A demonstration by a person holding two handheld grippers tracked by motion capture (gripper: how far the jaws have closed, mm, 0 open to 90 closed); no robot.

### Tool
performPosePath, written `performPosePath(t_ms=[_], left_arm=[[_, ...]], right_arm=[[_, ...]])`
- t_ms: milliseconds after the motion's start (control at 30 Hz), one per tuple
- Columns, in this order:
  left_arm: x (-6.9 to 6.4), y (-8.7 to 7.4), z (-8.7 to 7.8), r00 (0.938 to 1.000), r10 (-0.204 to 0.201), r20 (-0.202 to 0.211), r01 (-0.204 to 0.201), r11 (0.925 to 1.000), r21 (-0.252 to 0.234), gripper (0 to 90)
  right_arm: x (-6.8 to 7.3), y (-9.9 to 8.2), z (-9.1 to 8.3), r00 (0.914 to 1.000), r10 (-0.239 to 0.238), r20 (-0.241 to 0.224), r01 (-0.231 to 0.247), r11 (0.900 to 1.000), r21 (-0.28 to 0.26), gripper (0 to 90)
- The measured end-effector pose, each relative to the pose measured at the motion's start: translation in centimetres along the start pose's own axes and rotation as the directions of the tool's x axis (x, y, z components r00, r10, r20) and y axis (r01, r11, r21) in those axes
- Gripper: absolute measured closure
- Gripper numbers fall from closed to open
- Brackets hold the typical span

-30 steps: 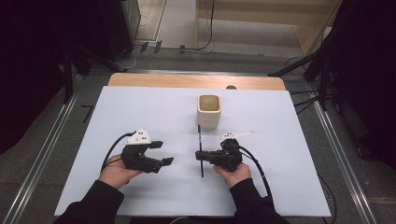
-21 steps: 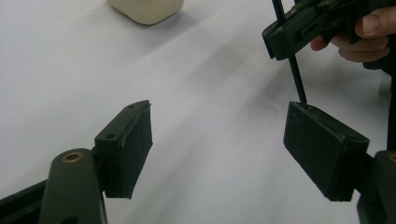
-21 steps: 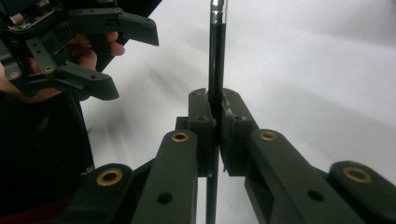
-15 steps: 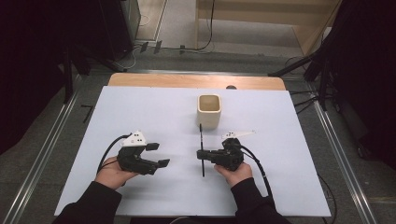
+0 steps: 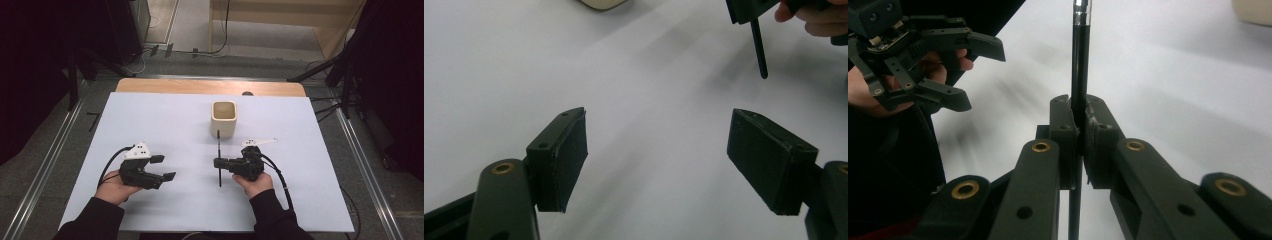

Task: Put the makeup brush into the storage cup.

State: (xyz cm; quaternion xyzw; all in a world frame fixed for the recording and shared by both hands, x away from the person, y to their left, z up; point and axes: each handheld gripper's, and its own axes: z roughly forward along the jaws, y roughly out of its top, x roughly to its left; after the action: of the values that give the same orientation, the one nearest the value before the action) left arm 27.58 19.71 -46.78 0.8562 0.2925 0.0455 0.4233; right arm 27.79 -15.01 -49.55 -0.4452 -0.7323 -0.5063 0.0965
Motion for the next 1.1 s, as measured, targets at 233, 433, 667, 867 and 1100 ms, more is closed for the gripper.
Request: performPosePath(t_ms=[233, 433, 667, 867, 1100], left_arm=[[0.3, -0.4, -0.4, 0.9999, -0.008, -0.015, 0.008, 0.9999, 0.006, 24.9], [0.5, -0.4, -0.5, 0.9998, -0.017, -0.014, 0.017, 0.9998, 0.004, 24.9], [0.5, -0.4, -0.5, 0.9997, -0.018, -0.016, 0.018, 0.9998, 0.000, 25.1], [0.6, -0.4, -0.5, 0.9997, -0.022, -0.014, 0.022, 0.9997, -0.005, 25.1], [0.6, -0.4, -0.5, 0.9998, -0.019, -0.012, 0.018, 0.9998, -0.006, 25.1]], right_arm=[[-0.3, 0.3, -0.6, 0.9999, 0.001, 0.017, -0.001, 0.9999, -0.013, 85.9], [-0.6, 0.6, -1.1, 0.9996, 0.000, 0.030, 0.001, 0.9998, -0.021, 85.9], [-0.8, 0.8, -1.4, 0.9992, -0.004, 0.040, 0.005, 0.9997, -0.022, 85.9], [-1.0, 1.0, -1.8, 0.9989, 0.000, 0.047, 0.002, 0.9995, -0.031, 85.9], [-1.3, 1.5, -2.4, 0.9983, -0.010, 0.057, 0.012, 0.9993, -0.036, 85.9]])
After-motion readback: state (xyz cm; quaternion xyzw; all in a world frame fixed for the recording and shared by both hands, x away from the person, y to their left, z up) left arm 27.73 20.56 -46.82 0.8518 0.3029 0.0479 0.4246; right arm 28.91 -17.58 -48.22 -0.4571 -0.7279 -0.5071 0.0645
